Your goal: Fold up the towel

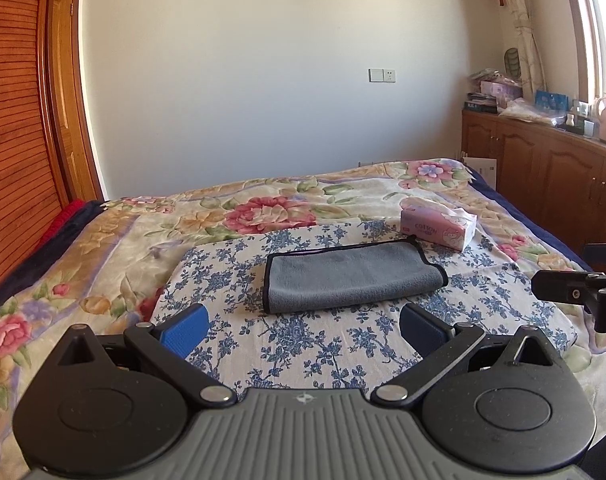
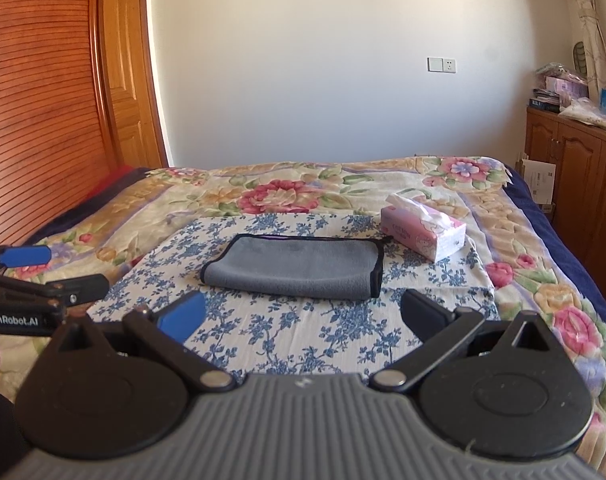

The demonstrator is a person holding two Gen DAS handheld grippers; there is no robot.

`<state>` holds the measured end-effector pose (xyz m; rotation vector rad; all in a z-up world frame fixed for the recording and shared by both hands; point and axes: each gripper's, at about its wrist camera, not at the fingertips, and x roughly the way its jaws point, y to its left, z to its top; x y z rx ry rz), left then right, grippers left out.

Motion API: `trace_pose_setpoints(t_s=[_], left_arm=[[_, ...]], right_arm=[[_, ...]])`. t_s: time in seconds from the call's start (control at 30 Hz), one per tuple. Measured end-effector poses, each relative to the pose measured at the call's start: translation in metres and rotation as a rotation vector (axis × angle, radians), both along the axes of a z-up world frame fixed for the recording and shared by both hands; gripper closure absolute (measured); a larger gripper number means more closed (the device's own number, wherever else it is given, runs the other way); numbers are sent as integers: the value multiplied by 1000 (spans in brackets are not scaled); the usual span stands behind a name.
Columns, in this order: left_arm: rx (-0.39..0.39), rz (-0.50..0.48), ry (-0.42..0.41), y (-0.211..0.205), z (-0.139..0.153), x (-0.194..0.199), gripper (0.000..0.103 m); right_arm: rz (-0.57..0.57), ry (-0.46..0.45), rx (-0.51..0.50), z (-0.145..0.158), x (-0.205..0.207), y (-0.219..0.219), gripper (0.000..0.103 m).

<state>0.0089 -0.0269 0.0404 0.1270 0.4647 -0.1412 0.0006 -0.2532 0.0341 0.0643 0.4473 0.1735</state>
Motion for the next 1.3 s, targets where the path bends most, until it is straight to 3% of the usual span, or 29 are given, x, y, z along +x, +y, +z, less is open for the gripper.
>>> trace_pose_setpoints(t_s=[0.73, 1.3], left_arm=[[-17, 31, 16, 19, -35, 0, 0], [-35, 48, -56, 27, -47, -4, 0]], right_arm=[[-25, -4, -23, -27, -10, 6, 0], [-52, -91, -36, -28, -19, 8, 0]])
